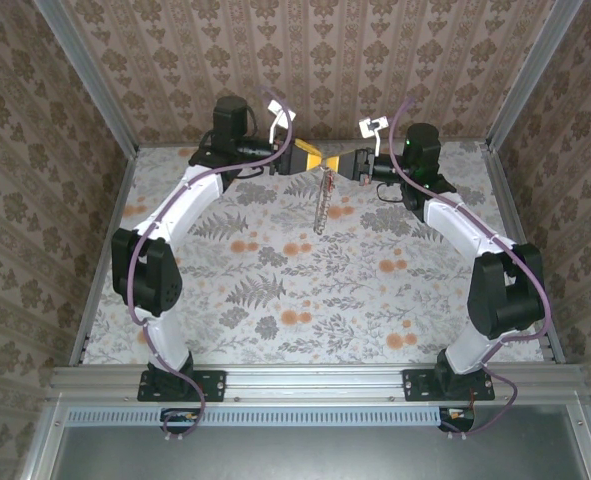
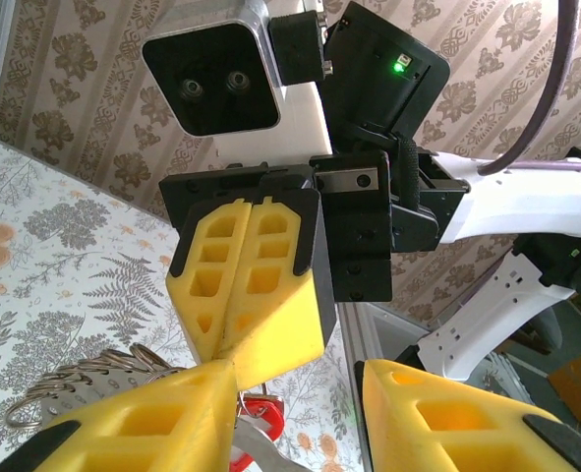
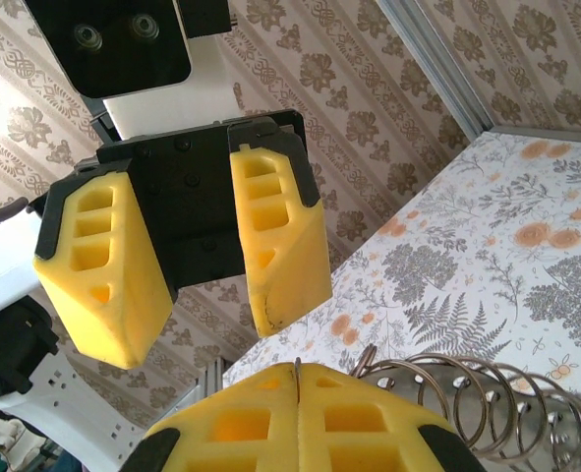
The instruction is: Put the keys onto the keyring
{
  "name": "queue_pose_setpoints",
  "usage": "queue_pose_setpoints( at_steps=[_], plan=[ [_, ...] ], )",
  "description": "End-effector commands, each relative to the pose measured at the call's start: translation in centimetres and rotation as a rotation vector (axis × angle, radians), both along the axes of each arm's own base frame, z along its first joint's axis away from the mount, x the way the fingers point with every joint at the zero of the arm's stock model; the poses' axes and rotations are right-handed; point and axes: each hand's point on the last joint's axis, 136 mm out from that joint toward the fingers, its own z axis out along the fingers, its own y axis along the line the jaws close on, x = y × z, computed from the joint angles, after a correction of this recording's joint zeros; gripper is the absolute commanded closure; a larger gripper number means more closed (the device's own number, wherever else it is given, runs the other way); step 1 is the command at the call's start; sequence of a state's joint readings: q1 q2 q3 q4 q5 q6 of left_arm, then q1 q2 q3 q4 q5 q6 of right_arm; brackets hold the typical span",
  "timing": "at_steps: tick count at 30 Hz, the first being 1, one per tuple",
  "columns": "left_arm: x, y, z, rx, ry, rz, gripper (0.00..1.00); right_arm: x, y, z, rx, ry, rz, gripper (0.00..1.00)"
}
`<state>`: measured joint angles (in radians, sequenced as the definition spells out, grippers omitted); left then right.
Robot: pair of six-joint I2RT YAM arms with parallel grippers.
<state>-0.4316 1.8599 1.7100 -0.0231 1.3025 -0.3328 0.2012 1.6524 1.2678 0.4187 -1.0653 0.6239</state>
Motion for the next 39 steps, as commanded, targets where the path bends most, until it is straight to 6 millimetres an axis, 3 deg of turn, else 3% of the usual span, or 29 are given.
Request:
queue_pose_setpoints(
  at_steps=[1,26,39],
  plan=[
    [-0.2,-0.2,-0.3,-0.001,-0.005,-0.025,0.61,-1.1,0.0,2.2,0.008,-0.082,-0.002,1.0],
    [0.1,-1.1,-1.6,0.011,0.029,-0.049,0.64,-1.0,-0.1,2.5,0.003,-0.097,0.003,1.0],
    [0.2,-1.2,-1.3,0.003,0.021,-0.052,0.82,-1.3,-0.1,2.3,-0.002,-0.095,0.004,1.0]
  ],
)
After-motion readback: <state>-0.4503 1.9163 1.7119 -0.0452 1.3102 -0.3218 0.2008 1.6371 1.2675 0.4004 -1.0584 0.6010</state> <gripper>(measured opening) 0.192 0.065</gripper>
